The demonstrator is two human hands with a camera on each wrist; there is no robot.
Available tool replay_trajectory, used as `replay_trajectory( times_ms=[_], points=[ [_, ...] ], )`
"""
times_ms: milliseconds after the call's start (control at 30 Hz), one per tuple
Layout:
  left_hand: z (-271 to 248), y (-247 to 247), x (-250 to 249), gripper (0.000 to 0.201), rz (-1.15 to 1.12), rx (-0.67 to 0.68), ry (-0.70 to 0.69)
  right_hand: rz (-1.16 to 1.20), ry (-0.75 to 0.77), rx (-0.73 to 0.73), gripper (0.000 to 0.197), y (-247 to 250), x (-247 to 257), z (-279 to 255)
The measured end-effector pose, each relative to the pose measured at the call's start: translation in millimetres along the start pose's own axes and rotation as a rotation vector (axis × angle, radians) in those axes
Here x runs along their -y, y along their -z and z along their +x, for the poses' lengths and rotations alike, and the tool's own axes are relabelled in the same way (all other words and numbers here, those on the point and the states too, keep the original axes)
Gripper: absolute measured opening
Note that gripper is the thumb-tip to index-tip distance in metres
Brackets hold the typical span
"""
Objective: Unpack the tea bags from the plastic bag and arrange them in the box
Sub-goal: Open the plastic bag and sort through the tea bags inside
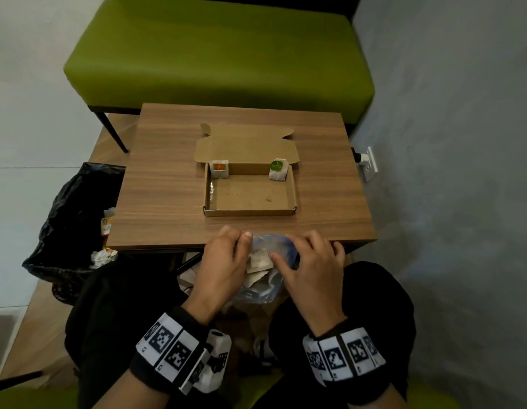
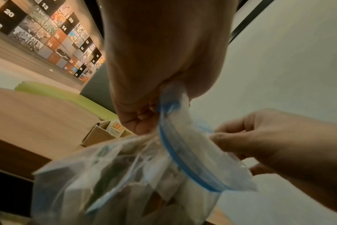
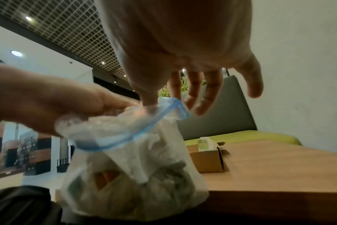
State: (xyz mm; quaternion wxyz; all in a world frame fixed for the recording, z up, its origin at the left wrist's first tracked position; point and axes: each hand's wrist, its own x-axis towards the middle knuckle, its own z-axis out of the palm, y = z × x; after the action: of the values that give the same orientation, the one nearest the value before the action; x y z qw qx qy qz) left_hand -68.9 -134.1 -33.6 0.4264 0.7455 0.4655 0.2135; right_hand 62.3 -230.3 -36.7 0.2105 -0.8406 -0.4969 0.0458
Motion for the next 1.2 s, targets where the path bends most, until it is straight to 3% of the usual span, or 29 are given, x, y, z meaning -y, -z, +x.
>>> replay_trajectory(
  times_ms=[133, 233, 300, 367, 467, 533, 600, 733, 867, 1000, 1067, 1133, 1200],
  points=[
    [-3.8, -3.0, -1.5, 0.039, -0.001, 0.0, 0.029, 0.068, 0.04, -0.201, 0.042, -7.0, -0.5, -1.6],
    [-6.4, -2.6, -5.2, 0.044, -0.008, -0.055, 0.042, 0.099, 0.147, -0.28, 0.014, -5.3, 3.3, -0.7],
    [-7.4, -2.6, -8.1, 0.047, -0.04, -0.077, 0.018, 0.11, 0.115, -0.203, 0.02, -5.1, 5.2, 2.4],
    [-5.7, -1.3, -8.5, 0.047, -0.073, -0.078, -0.004, 0.177, -0.01, -0.043, 0.019, -0.7, 6.1, 8.4],
    [0.6, 3.2, -0.9, 0.043, -0.063, -0.034, 0.008, 0.415, -0.183, 0.18, 0.02, 3.1, -4.6, 18.5],
    [4.3, 7.2, 5.6, 0.034, 0.094, 0.006, -0.003, 0.624, -0.257, 0.279, 0.022, 4.0, -10.3, 24.4],
    [4.5, 12.2, 5.5, 0.019, 0.23, 0.037, -0.094, 0.677, -0.265, 0.356, 0.023, 4.8, -12.3, 27.4],
    [3.6, 13.6, -1.9, 0.045, 0.346, 0.28, -0.361, 0.752, -0.218, 0.425, 0.027, 6.4, -10.4, 29.9],
    [8.2, 15.0, 0.8, 0.037, 0.346, 0.232, -0.409, 0.899, -0.213, 0.462, 0.027, 6.2, -10.5, 30.5],
    [11.8, 10.4, 2.1, 0.029, 0.404, 0.237, -0.402, 0.95, -0.22, 0.454, 0.023, 5.0, -8.5, 28.0],
    [11.3, 8.3, 2.7, 0.023, 0.374, 0.233, -0.333, 0.963, -0.24, 0.426, 0.017, 5.7, -6.8, 27.8],
    [10.8, 6.6, 4.6, 0.02, 0.314, 0.195, -0.216, 0.884, -0.216, 0.298, 0.009, 5.8, -7.1, 27.6],
    [9.2, 5.2, 5.1, 0.021, 0.255, 0.117, -0.124, 0.605, -0.11, 0.104, 0.026, 6.1, -9.2, 26.0]
  ],
)
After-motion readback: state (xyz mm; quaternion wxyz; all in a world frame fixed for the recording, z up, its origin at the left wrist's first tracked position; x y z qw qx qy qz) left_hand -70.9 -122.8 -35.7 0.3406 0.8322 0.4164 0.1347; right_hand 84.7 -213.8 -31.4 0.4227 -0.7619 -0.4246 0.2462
